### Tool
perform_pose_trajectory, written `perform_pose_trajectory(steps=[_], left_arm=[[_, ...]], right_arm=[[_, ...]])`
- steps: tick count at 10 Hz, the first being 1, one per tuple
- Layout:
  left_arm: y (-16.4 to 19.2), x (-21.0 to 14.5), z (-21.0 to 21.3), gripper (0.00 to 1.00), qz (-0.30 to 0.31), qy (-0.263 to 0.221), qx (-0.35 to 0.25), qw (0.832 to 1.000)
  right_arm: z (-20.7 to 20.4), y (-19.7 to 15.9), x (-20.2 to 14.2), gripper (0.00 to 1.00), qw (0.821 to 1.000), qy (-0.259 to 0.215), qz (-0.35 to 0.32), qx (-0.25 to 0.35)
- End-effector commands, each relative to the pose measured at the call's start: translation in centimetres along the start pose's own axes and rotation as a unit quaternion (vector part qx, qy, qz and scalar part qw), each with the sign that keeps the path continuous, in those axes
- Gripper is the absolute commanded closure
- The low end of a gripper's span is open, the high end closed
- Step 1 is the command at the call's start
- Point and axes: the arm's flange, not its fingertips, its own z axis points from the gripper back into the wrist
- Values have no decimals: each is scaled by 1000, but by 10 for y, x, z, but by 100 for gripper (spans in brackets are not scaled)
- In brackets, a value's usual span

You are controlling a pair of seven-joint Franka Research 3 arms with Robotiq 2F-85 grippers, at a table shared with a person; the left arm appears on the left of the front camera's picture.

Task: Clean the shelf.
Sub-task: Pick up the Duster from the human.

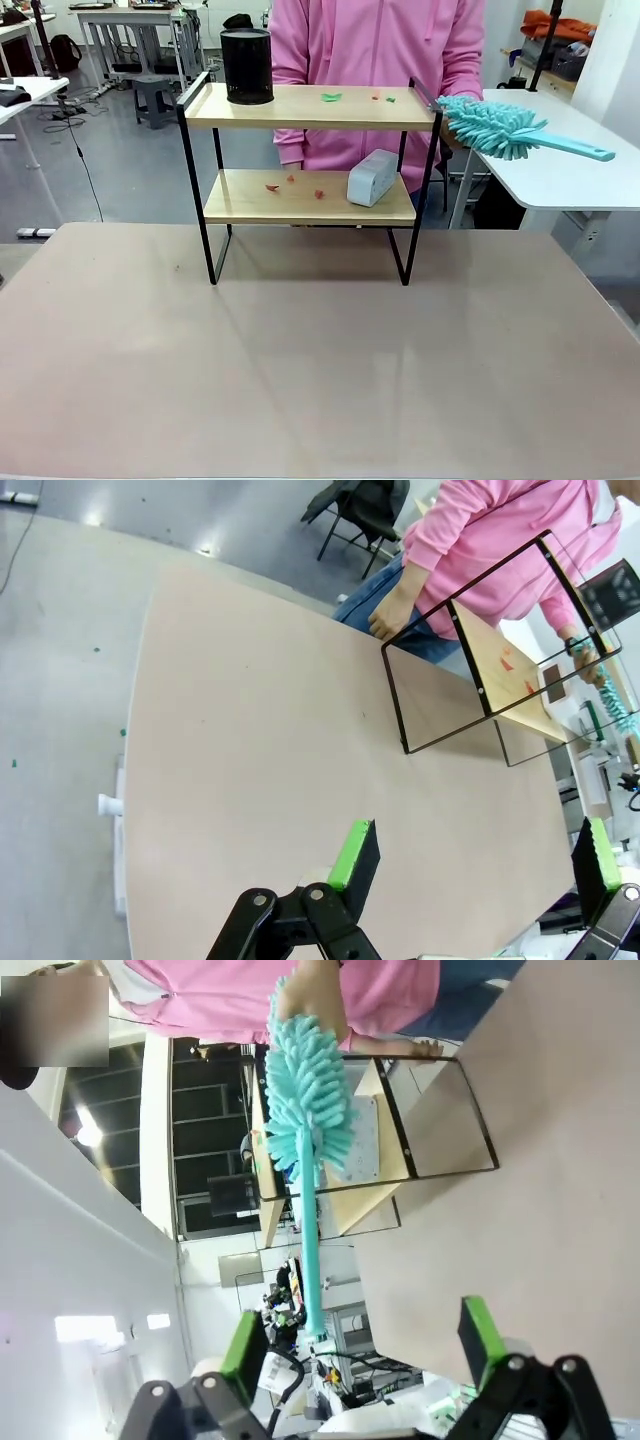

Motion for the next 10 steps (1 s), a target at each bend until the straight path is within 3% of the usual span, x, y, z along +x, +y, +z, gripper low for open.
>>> perform_pose_trajectory(steps=[1,3,6,10], left_arm=[[0,0,0,0,-13,-8,-8,1000],[0,0,0,0,-13,-8,-8,1000],[0,0,0,0,-13,-8,-8,1000],[0,0,0,0,-13,-8,-8,1000]], right_arm=[[-31,1,17,0,997,52,-54,26],[-60,25,46,0,985,126,-104,60],[-115,33,55,0,980,156,-116,36],[-137,21,57,0,975,178,-129,30]])
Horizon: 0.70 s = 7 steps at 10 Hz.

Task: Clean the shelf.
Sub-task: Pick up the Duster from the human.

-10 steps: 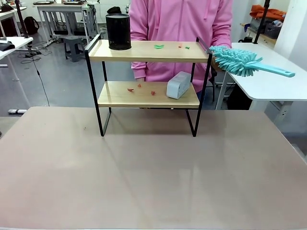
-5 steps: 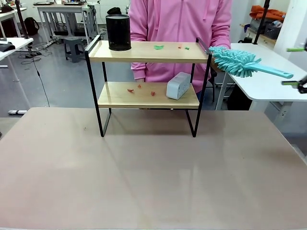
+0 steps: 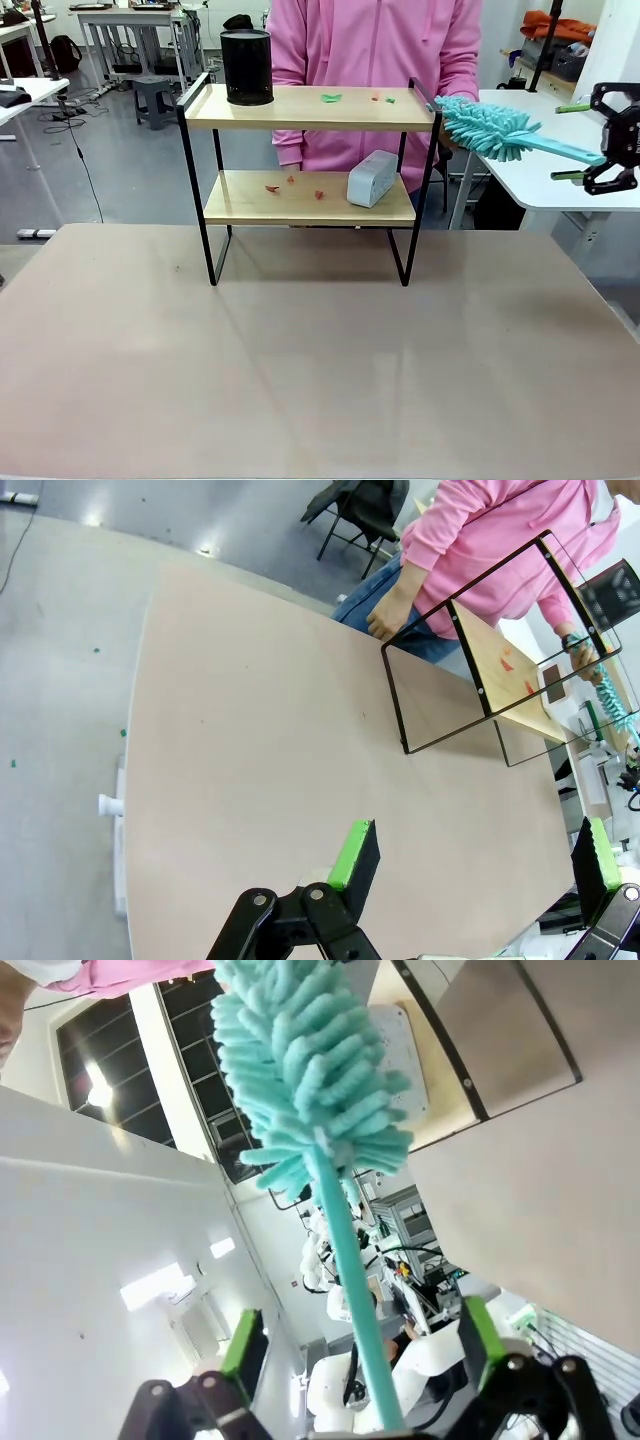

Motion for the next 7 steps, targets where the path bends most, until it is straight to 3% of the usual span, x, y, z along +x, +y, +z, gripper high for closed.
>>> perform_pose_trajectory(steps=[1,7], left_arm=[[0,0,-1,0,-12,-8,-8,1000],[0,0,-1,0,-12,-8,-8,1000]], right_arm=[[-9,5,2,0,1000,15,-6,-4],[-28,8,5,0,999,30,24,19]])
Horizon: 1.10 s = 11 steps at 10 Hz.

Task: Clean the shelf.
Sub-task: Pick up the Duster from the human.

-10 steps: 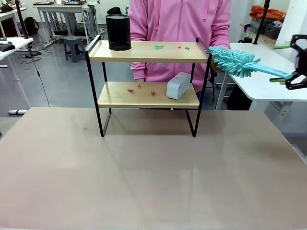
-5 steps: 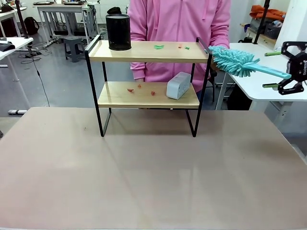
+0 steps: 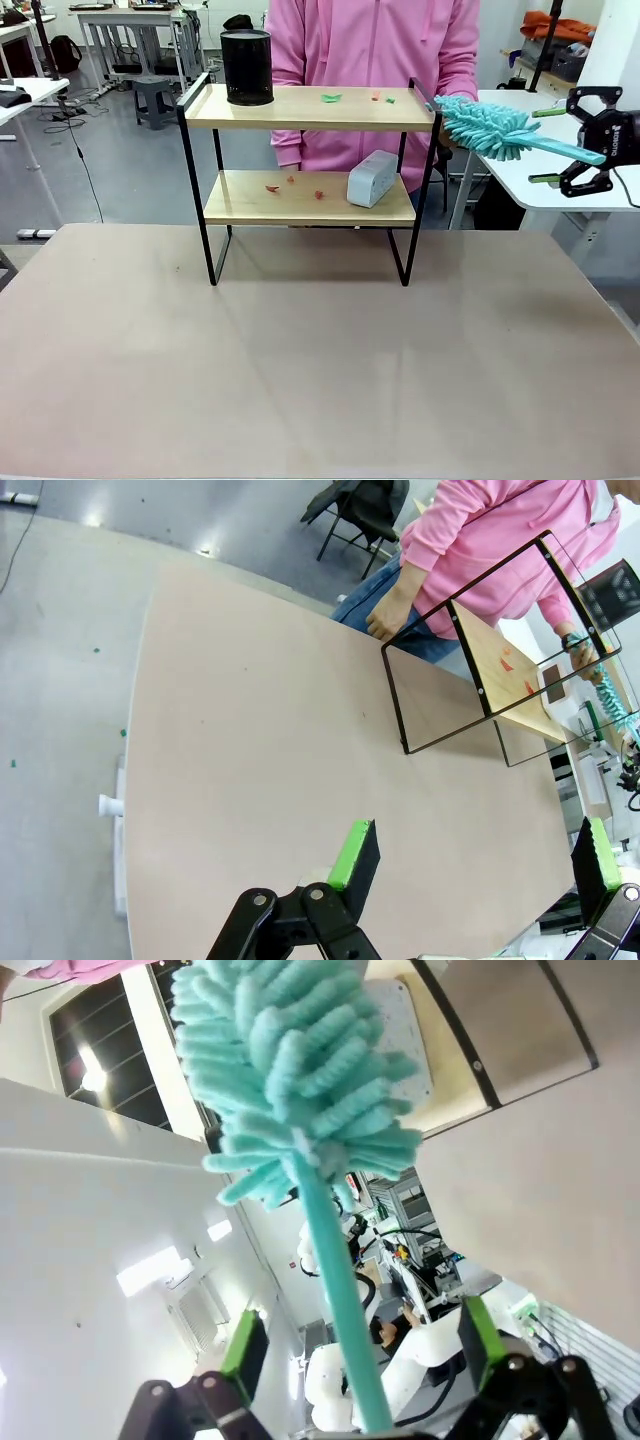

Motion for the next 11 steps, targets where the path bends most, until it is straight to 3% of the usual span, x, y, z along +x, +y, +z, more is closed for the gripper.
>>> perform_pose_trajectory(steps=[1,4,5,6,7,8,10,11], left_arm=[[0,0,-1,0,-12,-8,-8,1000],[0,0,-1,0,-12,-8,-8,1000],[0,0,-1,0,-12,-8,-8,1000],[0,0,-1,0,-12,-8,-8,1000],[0,0,-1,0,-12,-8,-8,1000],[0,0,-1,0,-12,-8,-8,1000],[0,0,-1,0,-12,-8,-8,1000],[0,0,-1,0,-12,-8,-8,1000]], right_arm=[[2,5,4,0,999,12,25,22],[9,3,8,0,999,-11,31,26],[13,2,8,15,999,-20,38,33],[14,2,8,57,999,-18,37,34],[14,1,8,72,998,-24,42,33],[14,1,9,100,998,-32,42,35],[9,0,10,100,998,-25,42,37],[8,0,10,95,998,-27,45,32]])
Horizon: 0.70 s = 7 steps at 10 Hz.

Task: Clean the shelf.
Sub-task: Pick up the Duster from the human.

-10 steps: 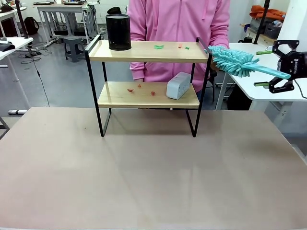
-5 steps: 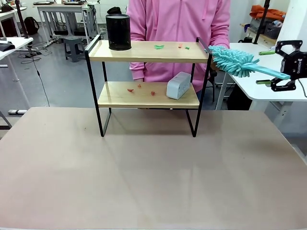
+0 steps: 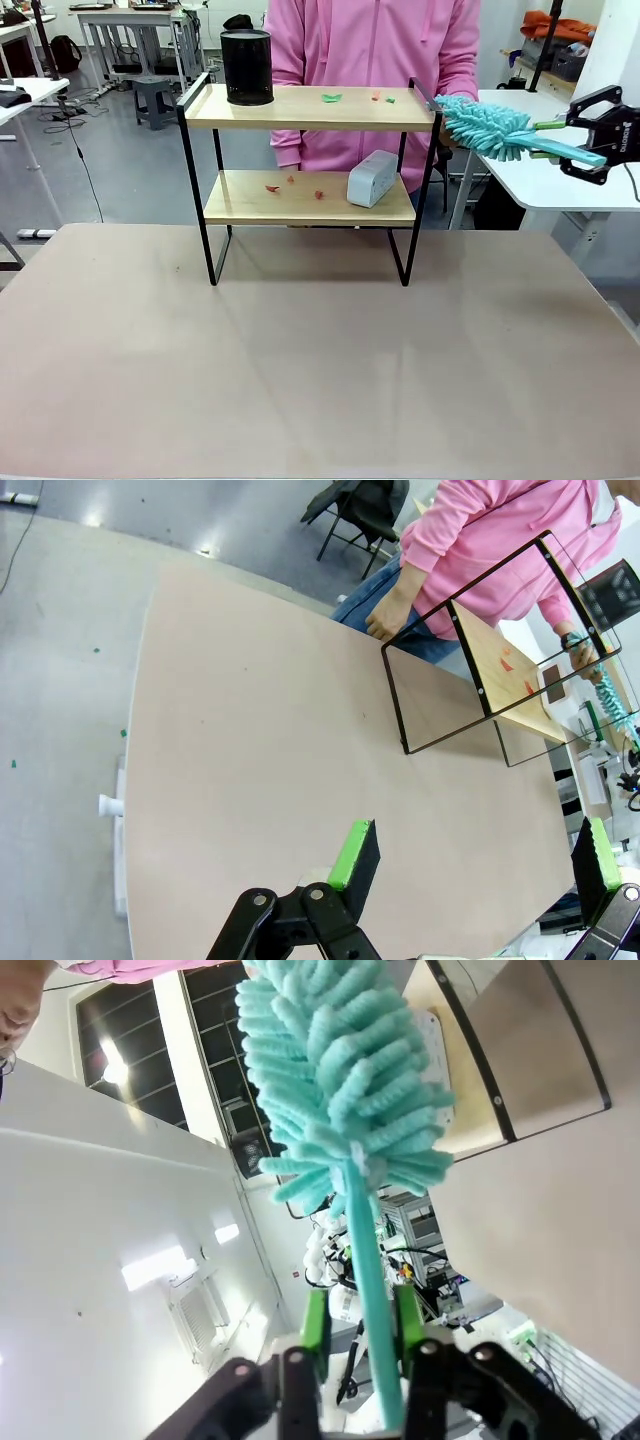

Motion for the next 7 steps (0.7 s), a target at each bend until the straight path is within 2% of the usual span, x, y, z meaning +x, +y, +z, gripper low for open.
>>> perform_pose_trajectory(steps=[1,7], left_arm=[[0,0,-1,0,-12,-8,-8,1000],[0,0,-1,0,-12,-8,-8,1000]], right_arm=[[-6,1,2,100,1000,-8,13,12],[-1,-2,1,100,1000,5,16,0]])
